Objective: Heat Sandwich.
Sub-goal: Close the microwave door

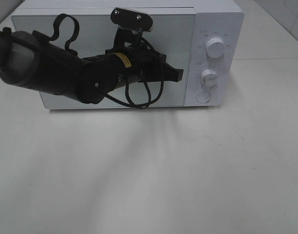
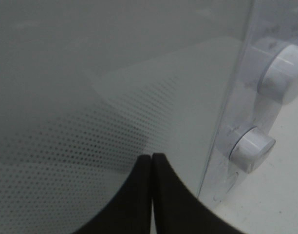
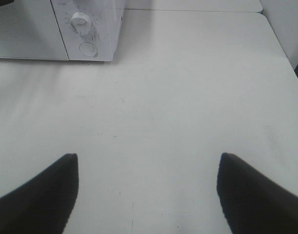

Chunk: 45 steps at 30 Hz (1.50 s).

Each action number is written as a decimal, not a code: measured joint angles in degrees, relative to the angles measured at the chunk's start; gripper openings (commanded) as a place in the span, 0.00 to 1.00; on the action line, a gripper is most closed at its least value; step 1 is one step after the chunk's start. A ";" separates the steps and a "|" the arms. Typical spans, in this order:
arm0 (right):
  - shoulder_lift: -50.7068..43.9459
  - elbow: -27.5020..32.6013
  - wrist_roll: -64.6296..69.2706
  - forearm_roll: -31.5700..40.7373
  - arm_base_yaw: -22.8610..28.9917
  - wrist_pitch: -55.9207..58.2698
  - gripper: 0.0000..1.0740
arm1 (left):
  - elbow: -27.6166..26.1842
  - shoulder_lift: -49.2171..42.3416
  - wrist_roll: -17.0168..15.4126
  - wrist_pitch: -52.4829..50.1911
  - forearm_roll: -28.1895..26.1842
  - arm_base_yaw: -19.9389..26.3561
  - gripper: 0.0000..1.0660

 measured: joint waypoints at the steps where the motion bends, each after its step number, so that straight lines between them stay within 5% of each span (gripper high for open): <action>1: 0.00 0.00 0.00 0.00 0.00 0.00 0.71 | -0.11 0.17 0.00 0.06 -0.11 0.00 0.00; 36: 0.00 0.00 0.00 0.00 0.00 0.00 0.70 | -0.46 -3.38 -0.06 5.73 -2.64 -0.92 0.00; 45: 0.00 0.00 0.00 0.00 0.00 0.00 0.70 | 7.39 -7.51 -0.06 6.65 -2.64 -2.92 0.00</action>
